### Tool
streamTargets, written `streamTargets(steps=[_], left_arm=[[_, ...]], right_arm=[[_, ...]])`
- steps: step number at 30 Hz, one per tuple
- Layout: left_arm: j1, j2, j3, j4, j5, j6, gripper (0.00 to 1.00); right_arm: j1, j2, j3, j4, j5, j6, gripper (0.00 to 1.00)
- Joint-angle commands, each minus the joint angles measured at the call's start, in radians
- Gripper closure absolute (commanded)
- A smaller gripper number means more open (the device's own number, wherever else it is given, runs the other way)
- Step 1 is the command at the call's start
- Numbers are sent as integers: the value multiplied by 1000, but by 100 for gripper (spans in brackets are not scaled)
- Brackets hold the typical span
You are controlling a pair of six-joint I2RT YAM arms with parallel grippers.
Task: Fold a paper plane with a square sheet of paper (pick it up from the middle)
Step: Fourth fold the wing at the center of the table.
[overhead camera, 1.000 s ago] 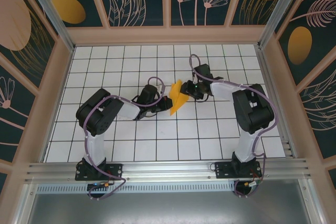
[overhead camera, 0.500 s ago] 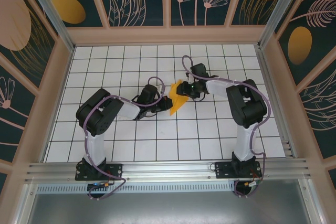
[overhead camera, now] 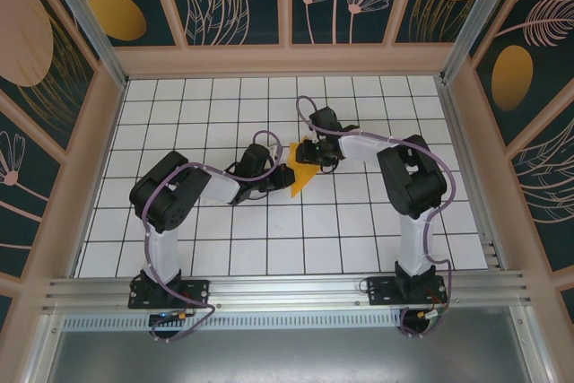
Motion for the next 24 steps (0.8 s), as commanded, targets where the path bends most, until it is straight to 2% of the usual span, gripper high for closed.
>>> streamTargets(steps=[1,9,16,24], left_arm=[[-3,-7,2,-102,-23,28,91],[-2,-99,5,-52,-4,12,82],[-3,-135,-16,-20,-18,-4,83],[-3,-72,28,-40,25,7,84]], right_arm=[[15,118,-25,-115,137,25,50],[15,166,-25,-152,204,53,50],[34,169,-33,-152,207,58,50],[35,169,-36,-145,193,61,50]])
